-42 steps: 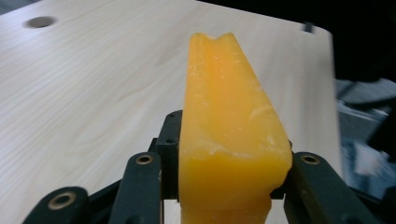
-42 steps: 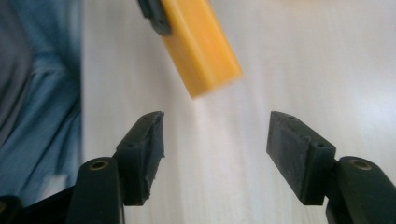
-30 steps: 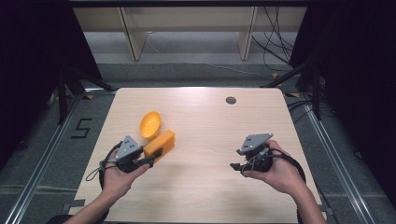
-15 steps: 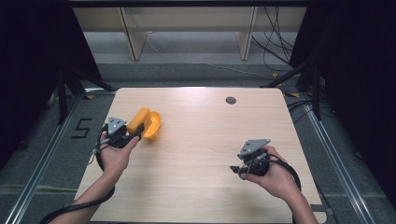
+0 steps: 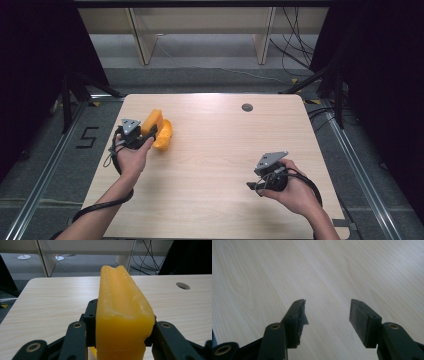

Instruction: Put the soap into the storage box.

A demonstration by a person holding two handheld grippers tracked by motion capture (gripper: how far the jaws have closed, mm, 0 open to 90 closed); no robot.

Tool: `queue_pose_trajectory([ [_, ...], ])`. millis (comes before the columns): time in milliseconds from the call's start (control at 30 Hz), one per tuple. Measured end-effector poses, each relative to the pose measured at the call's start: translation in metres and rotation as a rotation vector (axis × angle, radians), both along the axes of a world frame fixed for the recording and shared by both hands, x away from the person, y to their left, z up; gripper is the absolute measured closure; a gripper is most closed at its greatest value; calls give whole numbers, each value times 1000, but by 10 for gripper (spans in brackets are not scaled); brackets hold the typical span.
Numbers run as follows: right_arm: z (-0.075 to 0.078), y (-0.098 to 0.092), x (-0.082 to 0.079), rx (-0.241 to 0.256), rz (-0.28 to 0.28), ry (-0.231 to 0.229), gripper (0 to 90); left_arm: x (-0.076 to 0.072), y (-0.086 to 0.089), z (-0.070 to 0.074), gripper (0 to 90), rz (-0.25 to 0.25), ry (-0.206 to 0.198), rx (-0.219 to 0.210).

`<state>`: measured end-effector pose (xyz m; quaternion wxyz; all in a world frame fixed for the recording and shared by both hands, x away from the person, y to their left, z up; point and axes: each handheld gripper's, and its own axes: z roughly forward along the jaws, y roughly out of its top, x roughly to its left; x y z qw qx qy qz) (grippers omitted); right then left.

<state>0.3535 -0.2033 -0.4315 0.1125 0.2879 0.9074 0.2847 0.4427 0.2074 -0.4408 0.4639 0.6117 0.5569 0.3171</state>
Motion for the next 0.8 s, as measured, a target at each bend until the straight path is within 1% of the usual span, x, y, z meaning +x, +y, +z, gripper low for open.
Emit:
queue_pose_trajectory([
  [67,-1,0,0,-1,-3,-1,470,2,-1,-2,603,10,4,-6],
  [100,-1,0,-1,1,-9,14,469,4,-2,-3,603,20,6,-12],
  [133,-1,-1,0,-1,-1,8,469,4,-2,-3,603,20,6,-12],
  [200,-3,0,0,8,-6,7,469,5,-2,-5,603,26,6,-10],
  [333,-3,0,0,7,-6,13,467,7,-6,-9,603,28,14,-13],
  [367,-3,1,-2,11,-16,33,467,8,-8,-11,603,28,16,-12],
  [400,-4,0,-1,6,-2,19,467,9,-9,-12,603,30,16,-10],
  [433,-3,0,0,-5,7,30,467,9,-9,-12,603,30,16,-10],
  [467,-3,0,-1,-4,0,43,466,10,-9,-13,603,29,12,2],
  [500,-5,0,0,-1,0,27,466,10,-9,-13,603,29,12,2],
  [567,-6,1,0,-5,-9,27,463,11,-9,-15,603,32,9,9],
  [600,-6,1,0,-11,9,34,462,12,-9,-16,603,37,8,7],
  [633,-6,1,0,-14,16,50,462,12,-8,-17,603,35,8,9],
  [733,-8,2,0,-11,11,46,461,14,-10,-20,603,38,2,4],
  [767,-7,2,0,-21,16,50,461,14,-10,-20,603,33,1,10],
  [800,-7,3,-1,-19,9,64,462,15,-12,-21,603,38,-7,15],
])
